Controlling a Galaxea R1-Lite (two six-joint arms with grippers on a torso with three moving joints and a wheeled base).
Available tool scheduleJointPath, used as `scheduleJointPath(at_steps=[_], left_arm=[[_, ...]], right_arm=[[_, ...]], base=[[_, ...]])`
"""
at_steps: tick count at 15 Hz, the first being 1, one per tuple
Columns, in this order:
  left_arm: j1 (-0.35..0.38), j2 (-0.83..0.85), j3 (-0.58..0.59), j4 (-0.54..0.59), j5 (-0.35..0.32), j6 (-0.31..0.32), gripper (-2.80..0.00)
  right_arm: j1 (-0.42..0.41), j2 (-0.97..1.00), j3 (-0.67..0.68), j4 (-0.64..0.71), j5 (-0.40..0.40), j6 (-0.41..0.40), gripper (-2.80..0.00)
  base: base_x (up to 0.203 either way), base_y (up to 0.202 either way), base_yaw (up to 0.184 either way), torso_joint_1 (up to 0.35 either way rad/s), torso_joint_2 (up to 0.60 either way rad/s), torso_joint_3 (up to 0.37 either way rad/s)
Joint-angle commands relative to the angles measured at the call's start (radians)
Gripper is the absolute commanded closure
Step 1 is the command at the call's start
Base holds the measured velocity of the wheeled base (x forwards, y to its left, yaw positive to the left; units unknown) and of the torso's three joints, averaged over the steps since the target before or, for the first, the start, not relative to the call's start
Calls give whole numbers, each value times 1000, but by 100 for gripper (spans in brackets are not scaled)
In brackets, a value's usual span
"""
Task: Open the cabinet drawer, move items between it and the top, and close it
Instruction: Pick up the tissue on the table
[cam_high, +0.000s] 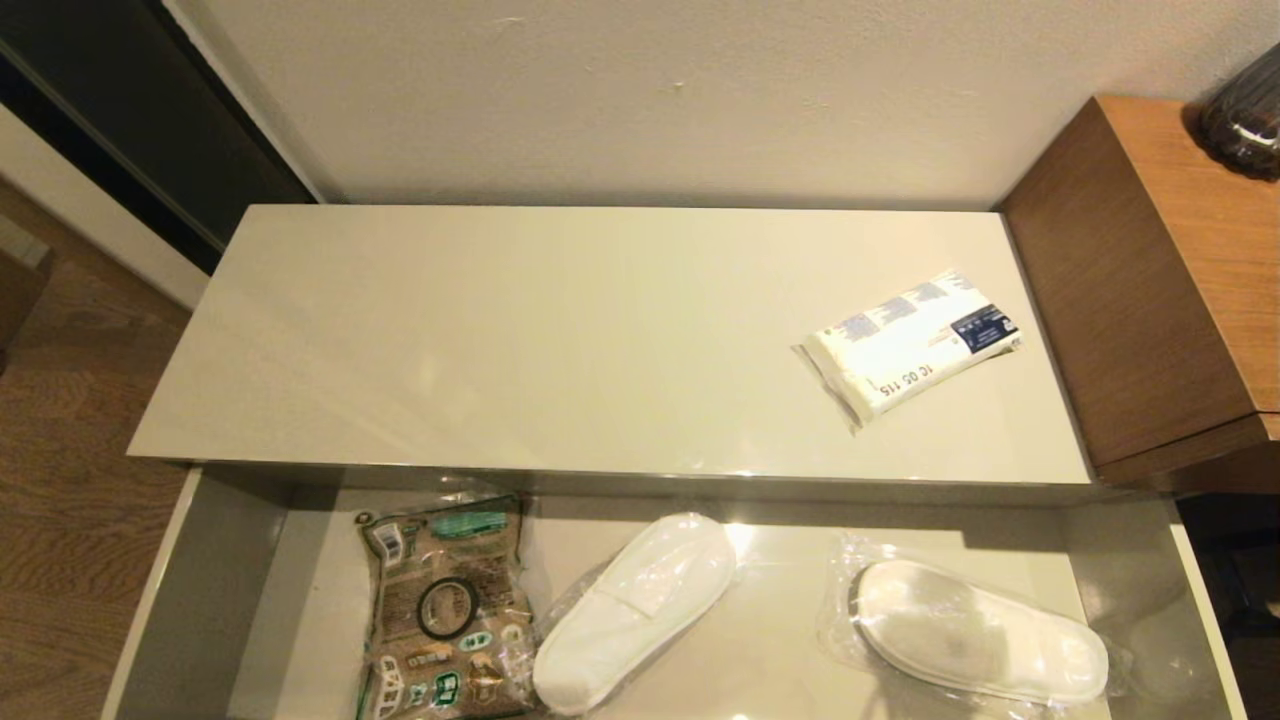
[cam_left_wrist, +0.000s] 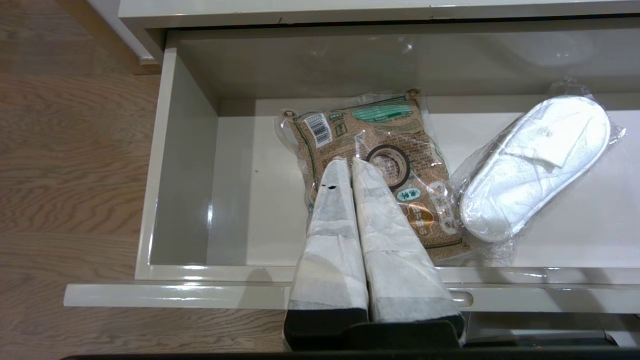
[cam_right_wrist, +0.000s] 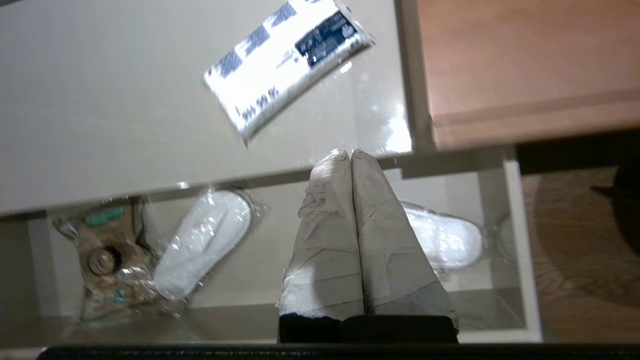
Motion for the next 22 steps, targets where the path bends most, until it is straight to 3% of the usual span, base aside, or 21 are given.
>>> scheduleJointPath(at_steps=[1,5,7,9,11,17,19,20,22], left_arm=[[0,1,0,0,0,0,0],[0,1,1,0,0,0,0],[0,1,0,0,0,0,0],[0,1,-1,0,0,0,0],[0,1,0,0,0,0,0],[0,1,0,0,0,0,0],[0,1,-1,0,0,0,0],[0,1,1,0,0,0,0],[0,1,-1,0,0,0,0]], right_arm=[[43,447,-207,-4,-6,63,0],[146,875,-603,57,-41,211,0],[209,1045,-766,97,-161,292,0],[300,1127,-796,117,-326,414,0],[359,1120,-797,149,-375,498,0],[402,1008,-723,189,-465,504,0],[400,991,-652,180,-554,512,0],[401,984,-631,182,-581,535,-280],[400,957,-630,179,-582,568,-280]], base=[[0,0,0,0,0,0],[0,0,0,0,0,0],[0,0,0,0,0,0],[0,0,0,0,0,0],[0,0,0,0,0,0],[0,0,0,0,0,0],[0,0,0,0,0,0],[0,0,0,0,0,0],[0,0,0,0,0,0]])
